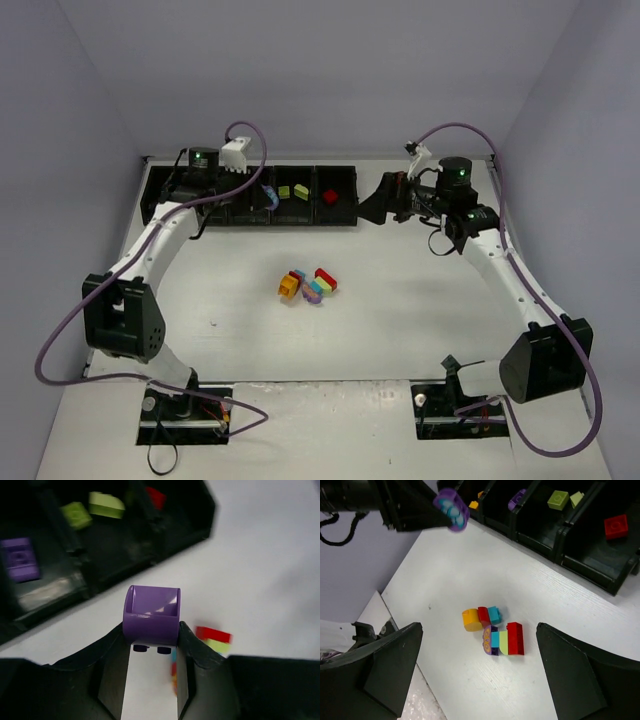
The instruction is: Sort the legos into containers by color
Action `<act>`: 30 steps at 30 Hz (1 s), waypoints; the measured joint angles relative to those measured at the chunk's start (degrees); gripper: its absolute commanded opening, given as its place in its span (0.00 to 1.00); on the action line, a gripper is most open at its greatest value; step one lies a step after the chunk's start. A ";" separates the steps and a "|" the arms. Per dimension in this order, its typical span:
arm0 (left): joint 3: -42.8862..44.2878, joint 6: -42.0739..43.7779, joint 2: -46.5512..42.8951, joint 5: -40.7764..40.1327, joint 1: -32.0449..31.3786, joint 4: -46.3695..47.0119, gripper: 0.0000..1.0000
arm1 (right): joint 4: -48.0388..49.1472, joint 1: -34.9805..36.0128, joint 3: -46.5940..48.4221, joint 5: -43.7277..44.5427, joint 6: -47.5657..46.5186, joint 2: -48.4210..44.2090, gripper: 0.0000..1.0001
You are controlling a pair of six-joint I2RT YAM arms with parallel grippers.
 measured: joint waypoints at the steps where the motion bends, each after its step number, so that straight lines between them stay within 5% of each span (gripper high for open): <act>1: 1.29 -0.04 1.22 -3.65 0.52 -0.33 0.00 | -0.44 0.00 -0.39 0.72 -0.11 -0.24 0.93; 8: 15.58 0.00 16.96 -25.00 1.77 -2.84 0.13 | -2.51 0.00 -2.19 3.61 -0.96 -0.68 0.93; 17: 27.85 0.31 33.55 -34.23 2.03 -7.93 0.54 | -4.57 0.00 -3.23 4.44 -1.18 -2.38 0.93; 24: 27.74 1.22 31.41 -33.97 2.03 -8.94 0.61 | -5.03 0.00 -3.76 4.46 -1.20 -3.02 0.93; 30: 17.79 1.86 17.75 -32.15 1.07 -9.29 0.68 | -5.27 0.00 -3.78 4.44 -1.22 -3.02 0.93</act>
